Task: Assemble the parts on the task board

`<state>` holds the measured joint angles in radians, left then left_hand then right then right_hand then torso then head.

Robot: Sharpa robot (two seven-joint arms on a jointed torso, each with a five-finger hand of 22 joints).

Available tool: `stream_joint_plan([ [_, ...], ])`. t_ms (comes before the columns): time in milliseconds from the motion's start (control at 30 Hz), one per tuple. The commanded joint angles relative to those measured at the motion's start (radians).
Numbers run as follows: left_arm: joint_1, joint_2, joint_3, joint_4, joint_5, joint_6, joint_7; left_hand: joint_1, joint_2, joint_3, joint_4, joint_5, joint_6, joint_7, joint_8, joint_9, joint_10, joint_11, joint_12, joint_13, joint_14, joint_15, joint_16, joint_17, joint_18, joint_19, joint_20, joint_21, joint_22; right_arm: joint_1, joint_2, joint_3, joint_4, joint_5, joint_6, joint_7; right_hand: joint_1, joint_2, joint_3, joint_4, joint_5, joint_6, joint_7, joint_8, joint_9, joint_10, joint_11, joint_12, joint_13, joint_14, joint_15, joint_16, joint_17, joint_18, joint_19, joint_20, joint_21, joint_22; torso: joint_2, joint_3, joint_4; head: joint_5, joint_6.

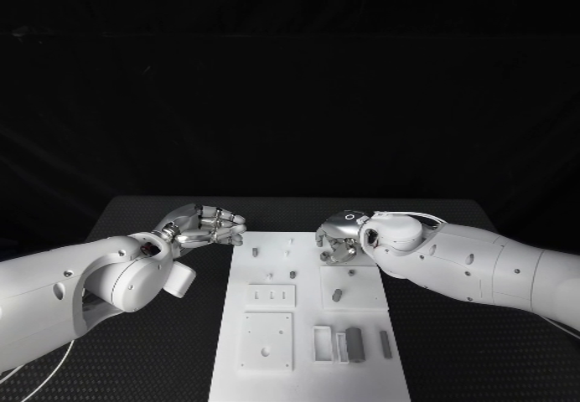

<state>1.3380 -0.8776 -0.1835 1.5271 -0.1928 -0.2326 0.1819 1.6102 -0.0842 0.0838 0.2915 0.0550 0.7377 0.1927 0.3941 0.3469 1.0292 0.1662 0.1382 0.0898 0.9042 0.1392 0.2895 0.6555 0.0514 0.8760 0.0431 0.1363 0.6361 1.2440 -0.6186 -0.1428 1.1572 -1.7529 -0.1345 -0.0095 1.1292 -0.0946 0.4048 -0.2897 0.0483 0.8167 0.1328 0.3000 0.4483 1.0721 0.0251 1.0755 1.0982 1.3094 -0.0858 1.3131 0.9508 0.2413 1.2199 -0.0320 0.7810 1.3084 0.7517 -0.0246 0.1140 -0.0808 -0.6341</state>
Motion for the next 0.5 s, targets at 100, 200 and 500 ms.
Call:
stream_joint_plan([
  [100, 0.001, 0.000, 0.001, 0.004, -0.003, 0.018, 0.003, -0.010, -0.003, -0.004, 0.000, -0.002, 0.000, 0.017, -0.006, -0.001, 0.002, 0.005, -0.007, -0.002, 0.003, 0.004, -0.005, 0.001, -0.011, 0.004, 0.000, -0.007, -0.002, -0.007, 0.005, 0.000, -0.006, -0.021, 0.025, 0.000, -0.001, 0.016, 0.009, -0.001, 0.001, 0.024, 0.007, 0.006, 0.002, 0.001, 0.001, 0.023, 0.017, 0.003, 0.003, 0.017, 0.007, 0.021, -0.001, -0.005, 0.015, 0.026, 0.011, 0.0004, 0.0046, -0.002, -0.003],
  [200, 0.001, -0.001, 0.001, 0.004, -0.003, 0.019, 0.003, -0.011, -0.003, -0.004, 0.000, -0.002, 0.000, 0.017, -0.007, -0.001, 0.002, 0.005, -0.008, -0.002, 0.003, 0.004, -0.005, 0.001, -0.011, 0.003, 0.000, -0.007, -0.002, -0.008, 0.003, 0.000, -0.008, -0.021, 0.027, 0.000, -0.003, 0.019, 0.011, 0.000, 0.000, 0.031, 0.008, 0.008, 0.003, 0.000, 0.002, 0.033, 0.026, 0.002, 0.004, 0.025, 0.010, 0.021, -0.002, -0.006, 0.023, 0.025, 0.013, 0.0011, 0.0054, -0.002, -0.005],
  [500, 0.001, -0.001, 0.001, 0.002, -0.003, 0.018, 0.003, -0.013, -0.003, -0.004, 0.000, -0.002, 0.000, 0.018, -0.008, -0.002, 0.002, 0.006, -0.009, -0.003, 0.002, 0.004, -0.006, 0.002, -0.011, 0.003, 0.000, -0.008, -0.002, -0.008, 0.000, 0.000, -0.008, -0.021, 0.034, 0.007, -0.009, 0.030, 0.017, 0.000, 0.000, 0.050, 0.007, 0.014, 0.006, -0.006, 0.002, 0.041, 0.034, -0.004, 0.004, 0.034, 0.011, 0.021, -0.009, -0.007, 0.036, 0.024, 0.017, 0.0025, 0.0044, -0.004, -0.003],
])
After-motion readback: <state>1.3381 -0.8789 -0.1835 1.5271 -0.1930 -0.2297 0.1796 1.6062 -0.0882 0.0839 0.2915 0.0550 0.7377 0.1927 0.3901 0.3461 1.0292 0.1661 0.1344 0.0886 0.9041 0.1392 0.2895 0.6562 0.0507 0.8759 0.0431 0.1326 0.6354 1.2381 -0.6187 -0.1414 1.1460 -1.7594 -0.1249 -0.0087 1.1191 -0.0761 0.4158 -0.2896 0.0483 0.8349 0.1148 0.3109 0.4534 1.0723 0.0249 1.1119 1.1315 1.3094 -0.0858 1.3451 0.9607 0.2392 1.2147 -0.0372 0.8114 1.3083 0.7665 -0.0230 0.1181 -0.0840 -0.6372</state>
